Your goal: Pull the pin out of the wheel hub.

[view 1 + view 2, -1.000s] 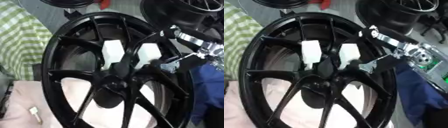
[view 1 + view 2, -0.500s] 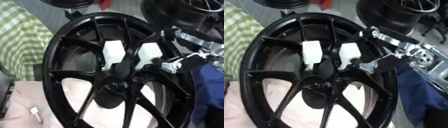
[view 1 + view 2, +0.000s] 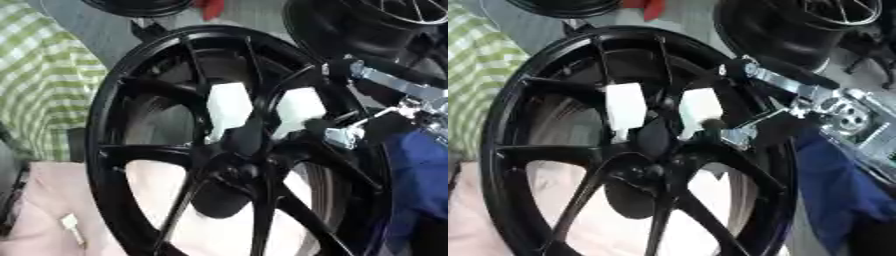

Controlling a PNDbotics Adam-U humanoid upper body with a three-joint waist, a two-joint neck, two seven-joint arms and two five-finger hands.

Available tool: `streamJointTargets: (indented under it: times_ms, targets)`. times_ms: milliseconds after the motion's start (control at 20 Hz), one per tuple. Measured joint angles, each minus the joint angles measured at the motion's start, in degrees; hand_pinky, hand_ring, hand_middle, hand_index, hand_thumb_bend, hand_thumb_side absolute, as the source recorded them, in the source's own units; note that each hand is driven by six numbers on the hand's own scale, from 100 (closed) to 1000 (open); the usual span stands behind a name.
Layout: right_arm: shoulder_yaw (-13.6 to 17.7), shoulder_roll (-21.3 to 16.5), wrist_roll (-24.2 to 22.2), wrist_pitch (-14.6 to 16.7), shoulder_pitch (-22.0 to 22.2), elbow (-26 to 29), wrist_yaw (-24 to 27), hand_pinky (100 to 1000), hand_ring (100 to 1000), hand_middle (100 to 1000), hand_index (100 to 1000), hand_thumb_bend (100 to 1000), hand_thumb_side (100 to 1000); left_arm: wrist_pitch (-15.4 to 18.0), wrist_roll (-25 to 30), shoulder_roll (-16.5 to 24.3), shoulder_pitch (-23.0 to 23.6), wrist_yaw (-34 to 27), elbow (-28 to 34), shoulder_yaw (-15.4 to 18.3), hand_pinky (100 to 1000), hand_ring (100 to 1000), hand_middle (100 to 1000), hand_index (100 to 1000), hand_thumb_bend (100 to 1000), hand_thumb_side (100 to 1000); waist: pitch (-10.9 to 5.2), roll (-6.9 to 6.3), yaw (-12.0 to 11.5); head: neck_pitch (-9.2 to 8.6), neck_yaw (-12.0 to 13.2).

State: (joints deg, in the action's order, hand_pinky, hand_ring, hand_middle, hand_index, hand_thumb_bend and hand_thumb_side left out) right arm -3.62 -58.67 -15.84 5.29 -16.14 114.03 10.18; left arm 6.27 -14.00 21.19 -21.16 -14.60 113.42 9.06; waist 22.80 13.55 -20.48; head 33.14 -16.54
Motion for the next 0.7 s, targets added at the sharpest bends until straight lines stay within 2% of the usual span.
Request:
streamJointTargets:
  times_ms: [350, 400, 450, 700]
  targets:
    - [0.0, -0.02, -0.03, 0.05, -0.07, -0.15, 2.5, 734, 691, 406, 561, 100, 177, -0.16, -0.16, 0.0, 0.02, -0.03, 0.0, 0.01, 899, 588, 549, 832, 343, 523, -0.01, 0.0, 0.1, 0.0, 0.0]
    - [0.01, -0.02, -0.03, 0.08, -0.2, -0.14, 3.04, 732, 688, 402, 556, 100, 212, -0.19, -0.19, 0.0, 0.03, -0.04, 0.0, 0.02, 899, 588, 549, 832, 344, 522, -0.02, 0.0, 0.17, 0.0, 0.0]
    - [0.07, -0.05, -0.04, 0.17, -0.53, -0.13, 3.59, 732, 687, 400, 555, 100, 174, -0.21, -0.21, -0.01, 0.03, -0.05, 0.0, 0.02, 899, 588, 549, 832, 345, 522, -0.12, 0.0, 0.24, 0.0, 0.0]
    - [0.33, -0.17, -0.27, 0.69, -0.98, -0.13, 6.16, 730, 681, 394, 549, 100, 175, -0.24, -0.24, -0.01, 0.07, -0.11, 0.0, 0.02, 899, 589, 549, 833, 348, 519, -0.64, 0.0, 0.34, 0.0, 0.0]
